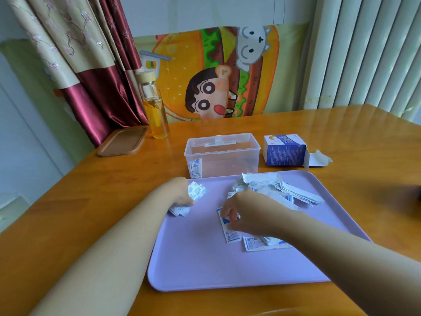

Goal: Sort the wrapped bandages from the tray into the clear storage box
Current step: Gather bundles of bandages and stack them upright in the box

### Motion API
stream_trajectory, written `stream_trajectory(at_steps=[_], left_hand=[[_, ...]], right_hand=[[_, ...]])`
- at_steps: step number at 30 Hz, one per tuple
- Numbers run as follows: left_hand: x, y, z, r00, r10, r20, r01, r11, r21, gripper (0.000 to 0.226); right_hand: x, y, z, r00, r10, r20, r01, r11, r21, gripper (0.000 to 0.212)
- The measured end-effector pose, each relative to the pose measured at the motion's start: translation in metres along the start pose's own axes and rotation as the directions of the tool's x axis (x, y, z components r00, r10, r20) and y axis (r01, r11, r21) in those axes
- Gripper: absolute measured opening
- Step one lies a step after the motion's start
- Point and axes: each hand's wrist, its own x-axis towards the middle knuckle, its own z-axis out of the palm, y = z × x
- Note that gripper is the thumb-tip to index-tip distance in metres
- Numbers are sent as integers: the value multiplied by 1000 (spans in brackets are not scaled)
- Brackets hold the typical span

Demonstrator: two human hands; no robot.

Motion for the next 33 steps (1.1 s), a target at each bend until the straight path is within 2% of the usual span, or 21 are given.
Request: stream_trajectory(at_steps=[3, 5, 8, 10, 12, 14, 17, 19, 25, 28, 33], left_hand=[[-5, 7, -1, 1000, 0, 31, -1, 999, 41, 23], [-12, 11, -3, 998, 47, 33, -49, 996, 68, 18], [-34, 15, -5, 980, 195, 39, -197, 978, 68, 16], [-57, 15, -3, 950, 310, 30, -311, 950, 34, 11], [-82, 14, 3, 924, 382, 23, -382, 924, 15, 12], [-102, 12, 13, 910, 414, 8, -414, 910, -2, 14], [-118, 8, 29, 899, 432, -68, -435, 900, -34, 18], [-121, 3, 39, 902, 410, -133, -422, 904, -75, 20], [-137, -10, 55, 889, 370, -271, -429, 880, -204, 30], [-143, -11, 57, 879, 366, -305, -445, 858, -255, 34], [-148, -4, 63, 886, 337, -319, -434, 843, -316, 42]], right_hand=[[-2, -1, -1, 1000, 0, -6, 0, 1000, 18, 27], [-2, 1, -3, 1000, 3, -28, -2, 999, 32, 27], [2, 5, -5, 992, 18, -122, -4, 993, 119, 32], [2, 4, -3, 981, 50, -186, -10, 978, 210, 45], [-1, 0, 3, 987, 53, -153, -9, 960, 279, 56], [-7, -6, 13, 998, 9, -67, 11, 957, 289, 54], [-15, -17, 29, 994, -69, -80, 85, 973, 217, 23], [-20, -20, 36, 990, -64, -123, 89, 974, 207, 10], [-28, -20, 46, 980, -56, -189, 101, 966, 239, 8], [-31, -20, 45, 982, -58, -180, 107, 954, 279, 22], [-37, -23, 46, 982, -50, -185, 103, 951, 290, 30]])
